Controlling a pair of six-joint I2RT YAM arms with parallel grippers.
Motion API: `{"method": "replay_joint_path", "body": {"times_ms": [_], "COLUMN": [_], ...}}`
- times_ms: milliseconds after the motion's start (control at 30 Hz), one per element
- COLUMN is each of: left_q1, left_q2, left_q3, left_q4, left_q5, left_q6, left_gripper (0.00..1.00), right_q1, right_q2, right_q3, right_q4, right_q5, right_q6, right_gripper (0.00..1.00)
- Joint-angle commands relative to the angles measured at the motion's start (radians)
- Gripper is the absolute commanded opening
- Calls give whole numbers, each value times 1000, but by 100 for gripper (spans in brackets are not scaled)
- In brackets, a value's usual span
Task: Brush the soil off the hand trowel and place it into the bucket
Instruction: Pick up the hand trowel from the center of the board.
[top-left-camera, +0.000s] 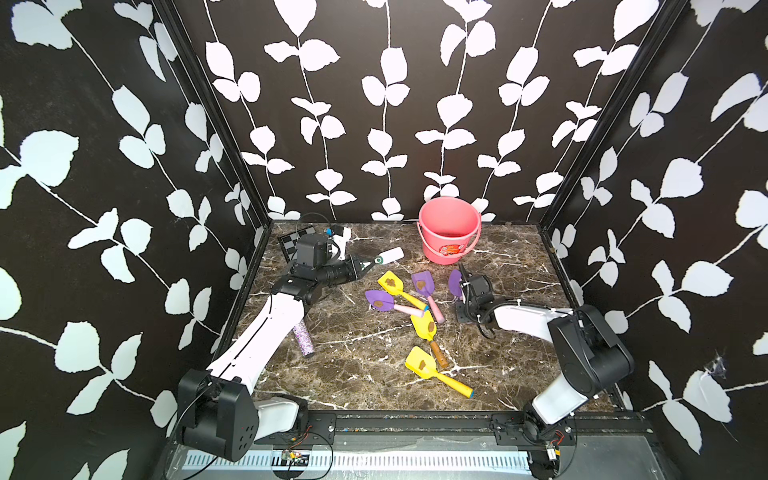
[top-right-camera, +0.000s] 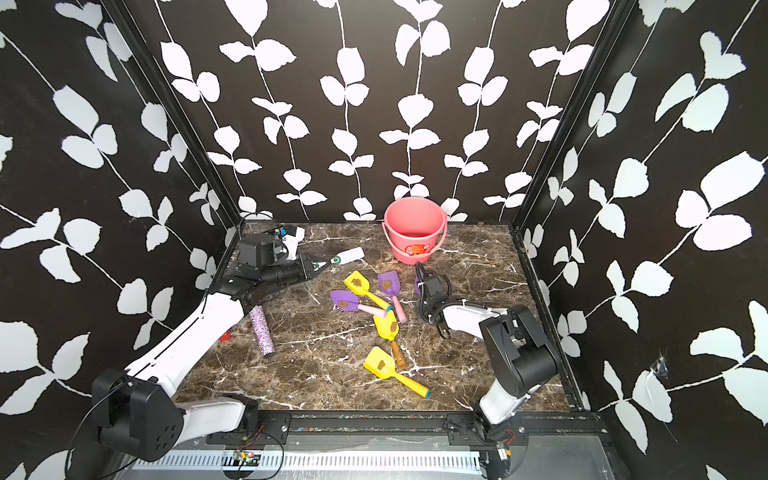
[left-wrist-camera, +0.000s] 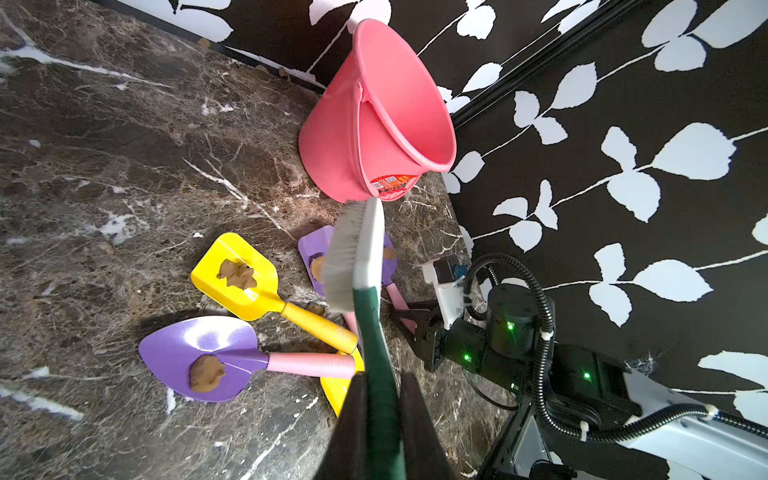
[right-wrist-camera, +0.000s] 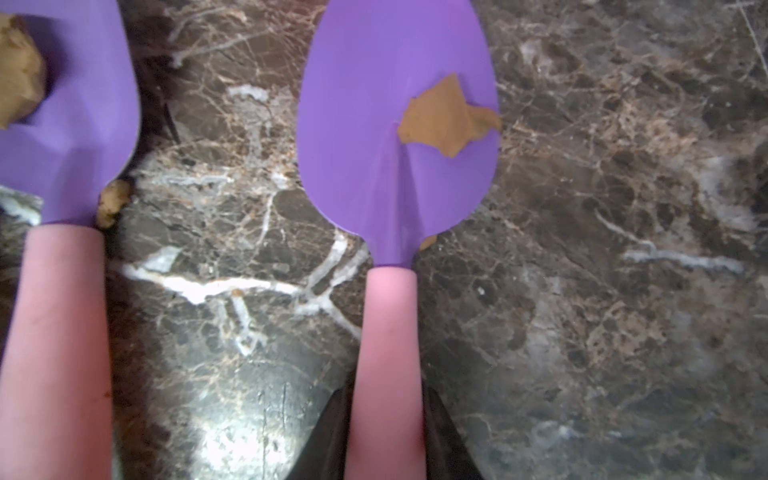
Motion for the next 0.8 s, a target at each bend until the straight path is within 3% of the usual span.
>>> {"method": "replay_joint_path", "body": {"times_ms": [0,133,367,567,767], "left_q1": [4,4,3,-16,-32], "left_q2": [-13,-13,-90,-179,-267], "left_q3": [-12,-14,-69,-176,-233], "left_q4": [29,11,69,224,252], "left_q5": [14,14,65,143,125], "left_q6": [-4,-9,-40,-182,-251], "left_gripper": [0,0,0,0,0], "right_q1": [7,6,49,157,244], "right_q2": [-15,-83,-292,-373,-302], "right_q3": [-25,-48,-40,60,192], "right_q4": [-31,-23,-89,-206,-218], "right_q5": [35,28,-123,-187,-259], "right_q6": [8,0,-74,-152,-176], "right_gripper": [23,14,1,0,0]}}
